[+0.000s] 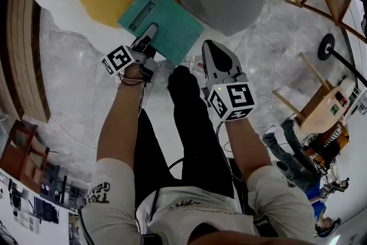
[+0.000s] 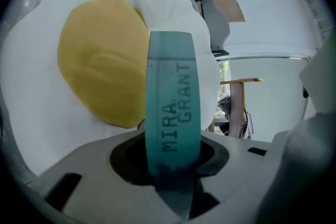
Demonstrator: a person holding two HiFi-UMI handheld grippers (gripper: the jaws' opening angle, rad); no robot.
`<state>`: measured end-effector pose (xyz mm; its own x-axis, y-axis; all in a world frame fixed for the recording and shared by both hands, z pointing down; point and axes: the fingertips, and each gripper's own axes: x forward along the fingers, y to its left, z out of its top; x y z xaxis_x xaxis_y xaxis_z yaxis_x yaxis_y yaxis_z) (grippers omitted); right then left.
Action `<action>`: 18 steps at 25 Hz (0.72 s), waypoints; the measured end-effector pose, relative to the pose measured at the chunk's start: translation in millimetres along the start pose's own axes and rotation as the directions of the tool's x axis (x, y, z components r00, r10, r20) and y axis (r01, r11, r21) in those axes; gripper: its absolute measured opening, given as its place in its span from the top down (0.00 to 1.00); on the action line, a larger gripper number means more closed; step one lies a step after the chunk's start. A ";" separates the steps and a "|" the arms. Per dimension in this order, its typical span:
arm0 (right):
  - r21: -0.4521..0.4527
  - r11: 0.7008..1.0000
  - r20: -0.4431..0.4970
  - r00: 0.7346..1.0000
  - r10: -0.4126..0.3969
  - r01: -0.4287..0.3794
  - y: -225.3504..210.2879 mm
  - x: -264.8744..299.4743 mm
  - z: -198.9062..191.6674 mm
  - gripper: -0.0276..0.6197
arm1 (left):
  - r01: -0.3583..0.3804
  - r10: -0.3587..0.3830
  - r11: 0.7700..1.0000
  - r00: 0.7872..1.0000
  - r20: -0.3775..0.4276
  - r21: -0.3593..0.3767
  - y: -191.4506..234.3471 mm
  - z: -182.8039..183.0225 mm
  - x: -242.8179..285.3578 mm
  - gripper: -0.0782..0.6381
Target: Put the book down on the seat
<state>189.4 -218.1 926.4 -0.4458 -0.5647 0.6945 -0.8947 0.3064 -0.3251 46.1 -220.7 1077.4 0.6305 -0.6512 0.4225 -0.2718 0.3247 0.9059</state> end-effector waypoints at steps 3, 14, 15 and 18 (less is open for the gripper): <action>-0.013 1.000 -0.009 1.000 0.018 -0.018 9.9 -0.9 -5.6 0.91 | 0.037 -0.037 0.999 0.999 -0.008 -0.010 0.2 -1.3 6.4 0.66; -0.014 1.000 -0.032 0.999 0.022 -0.023 23.1 0.0 -20.1 0.91 | -0.008 0.007 1.000 0.998 -0.069 -0.011 38.6 -4.2 17.7 0.65; -0.025 0.999 -0.032 0.999 0.023 -0.024 24.2 0.1 -19.3 0.91 | -0.020 0.019 1.000 0.997 -0.076 -0.003 41.5 -4.9 18.2 0.64; -0.041 0.999 -0.031 0.999 0.030 -0.031 23.4 0.5 -16.9 0.91 | -0.022 0.022 1.000 0.997 -0.075 -0.003 45.5 -6.1 19.8 0.64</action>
<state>168.7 -198.2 930.0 -0.4715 -0.5314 0.7038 -0.8783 0.3553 -0.3201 50.7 -214.6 1126.9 0.6770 -0.5908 0.4388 -0.2832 0.3412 0.8963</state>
